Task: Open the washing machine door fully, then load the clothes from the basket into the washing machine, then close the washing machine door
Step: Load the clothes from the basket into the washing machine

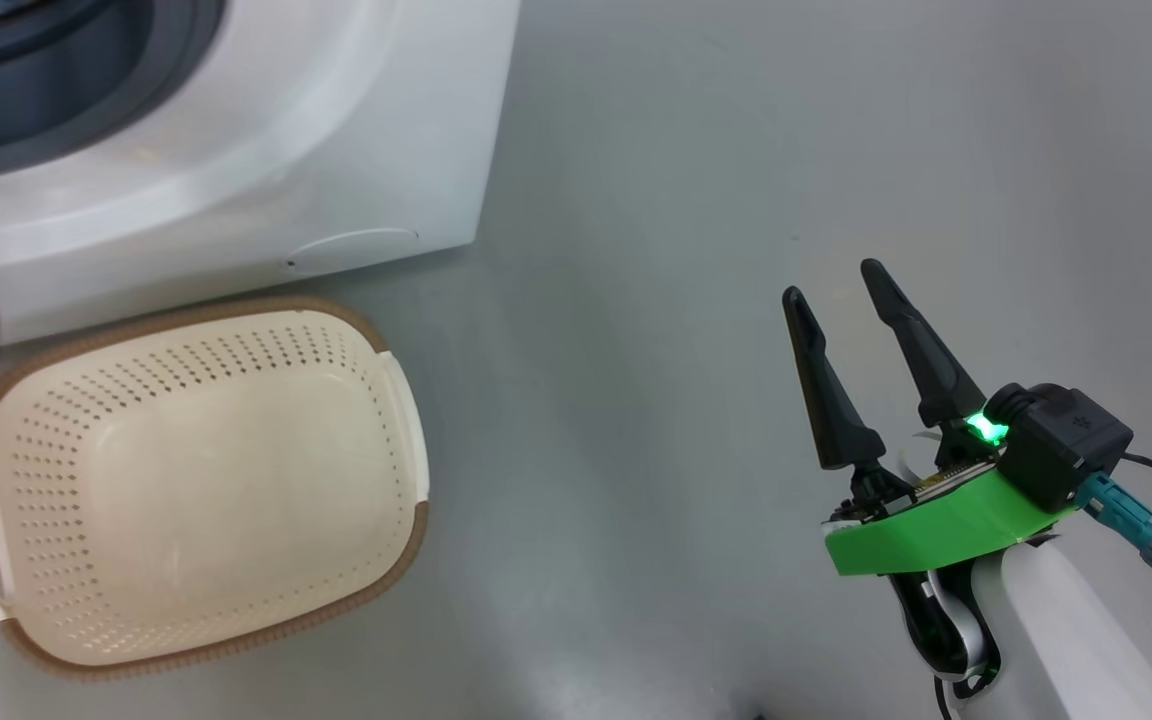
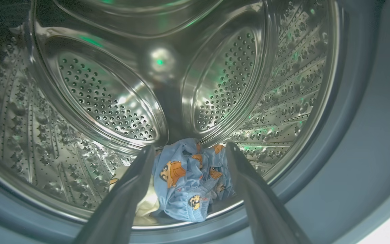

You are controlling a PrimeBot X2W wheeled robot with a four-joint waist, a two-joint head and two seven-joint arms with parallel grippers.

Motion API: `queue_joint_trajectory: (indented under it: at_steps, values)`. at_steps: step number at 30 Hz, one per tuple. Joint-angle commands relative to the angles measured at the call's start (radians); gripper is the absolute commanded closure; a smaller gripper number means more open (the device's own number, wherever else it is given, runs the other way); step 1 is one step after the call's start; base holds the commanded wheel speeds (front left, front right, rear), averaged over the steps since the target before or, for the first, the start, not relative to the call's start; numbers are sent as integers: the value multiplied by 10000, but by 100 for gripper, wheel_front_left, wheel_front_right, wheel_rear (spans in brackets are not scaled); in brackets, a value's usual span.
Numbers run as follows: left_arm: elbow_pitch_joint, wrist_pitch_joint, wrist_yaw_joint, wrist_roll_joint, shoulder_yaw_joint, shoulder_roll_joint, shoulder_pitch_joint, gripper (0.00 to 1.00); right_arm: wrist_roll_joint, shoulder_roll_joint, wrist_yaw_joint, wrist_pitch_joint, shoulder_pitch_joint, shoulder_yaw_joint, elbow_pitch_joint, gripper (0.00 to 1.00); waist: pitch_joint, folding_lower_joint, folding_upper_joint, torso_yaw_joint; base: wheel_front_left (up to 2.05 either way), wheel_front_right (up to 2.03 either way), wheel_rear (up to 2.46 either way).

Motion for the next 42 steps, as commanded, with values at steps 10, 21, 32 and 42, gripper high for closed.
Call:
queue_joint_trajectory:
  at_steps: [10, 21, 32, 42]
  values:
    - [-2096, -62, -93, 873, 1275, -452, 2127, 0, -71, -328, 44, -80, 167, 1, -123, 0, -807, 0, -1, 438, 0, 0, 0]
    - [-3147, -62, -246, 1640, 1862, -1316, 4103, 0, -48, -664, 44, -80, 649, -114, 56, 0, -1812, 0, -1, 799, 0, 0, 0]
    - [-4002, -62, -343, 2003, 2137, -2077, 6270, 0, 41, -976, 44, -80, 1442, -296, 277, 0, -3049, 0, -1, 1185, 0, 0, 0]
    - [-4663, -62, -359, 2101, 2259, -2504, 7970, 0, 100, -1221, 44, -80, 2440, -711, 309, 0, -4110, 0, -1, 1530, 0, 0, 0]
